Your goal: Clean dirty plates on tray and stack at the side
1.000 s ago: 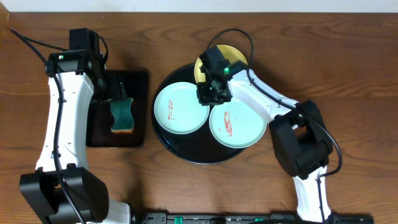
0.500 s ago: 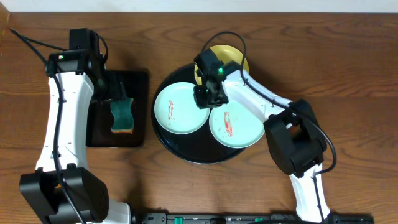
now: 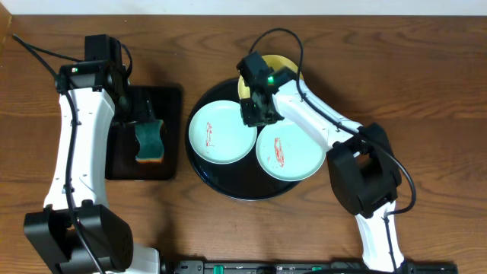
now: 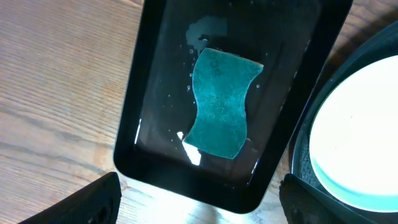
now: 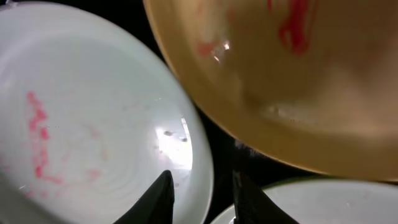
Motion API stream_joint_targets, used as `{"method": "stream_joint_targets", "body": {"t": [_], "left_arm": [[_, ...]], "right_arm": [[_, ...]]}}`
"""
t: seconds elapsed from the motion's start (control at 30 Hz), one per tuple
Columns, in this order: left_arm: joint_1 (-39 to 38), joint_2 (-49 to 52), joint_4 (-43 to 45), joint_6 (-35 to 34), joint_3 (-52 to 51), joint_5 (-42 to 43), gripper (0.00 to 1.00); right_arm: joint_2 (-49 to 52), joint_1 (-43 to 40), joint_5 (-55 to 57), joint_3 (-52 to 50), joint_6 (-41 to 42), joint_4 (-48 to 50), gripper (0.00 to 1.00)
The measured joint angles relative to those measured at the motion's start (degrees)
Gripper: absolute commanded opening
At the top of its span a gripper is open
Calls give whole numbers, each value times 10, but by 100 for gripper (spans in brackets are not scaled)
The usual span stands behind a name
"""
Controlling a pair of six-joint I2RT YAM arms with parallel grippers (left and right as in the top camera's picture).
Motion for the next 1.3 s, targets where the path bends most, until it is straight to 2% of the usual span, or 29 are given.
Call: {"method": "stream_joint_targets", "body": {"t": [0.23, 0.4, 0.73, 0.97, 1.13, 1.3], "left_arm": [[0, 0, 0, 0, 0, 0, 82], [0, 0, 0, 0, 0, 1, 82], [0, 0, 31, 0, -47, 16, 82], [0, 0, 118, 3, -110, 55, 71], [0, 0, 166, 29, -154, 64, 60], [0, 0, 197, 48, -195, 47, 59]], "right_arm": [[0, 0, 0, -54, 2, 59, 22], [-2, 1, 0, -74, 5, 98, 2], [-15, 2, -5, -104, 16, 136, 1], [-17, 2, -5, -108, 16, 140, 1], [-18, 2, -5, -109, 16, 141, 1], [-18, 2, -5, -110, 16, 142, 1]]}}
